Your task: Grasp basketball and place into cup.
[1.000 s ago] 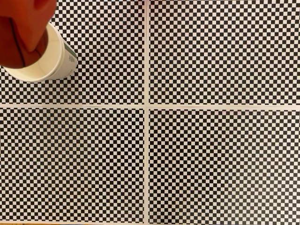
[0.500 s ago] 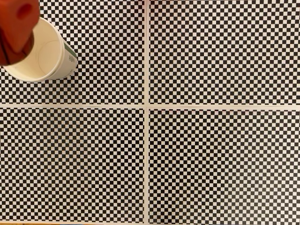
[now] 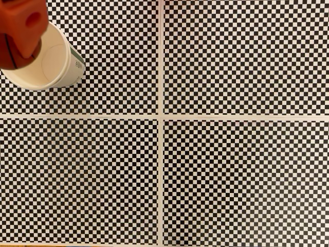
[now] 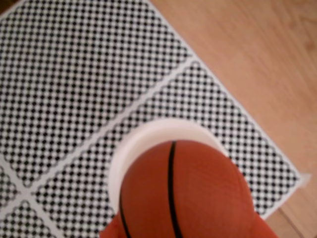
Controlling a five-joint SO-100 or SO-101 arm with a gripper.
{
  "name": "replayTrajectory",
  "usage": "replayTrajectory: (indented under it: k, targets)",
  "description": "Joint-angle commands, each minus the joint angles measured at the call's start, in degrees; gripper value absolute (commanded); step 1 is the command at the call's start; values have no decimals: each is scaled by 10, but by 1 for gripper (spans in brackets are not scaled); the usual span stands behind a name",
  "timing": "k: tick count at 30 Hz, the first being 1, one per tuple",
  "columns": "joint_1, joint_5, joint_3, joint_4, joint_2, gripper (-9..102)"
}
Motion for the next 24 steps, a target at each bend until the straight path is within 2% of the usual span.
replayTrajectory:
  k: [1, 10, 20, 24]
  targets:
    - [-4, -1, 0, -9, 7, 20]
    - [-11, 4, 8, -14, 10, 22]
    - [-15, -5, 7, -15, 11, 35]
    - [-21, -2, 7, -15, 8, 36]
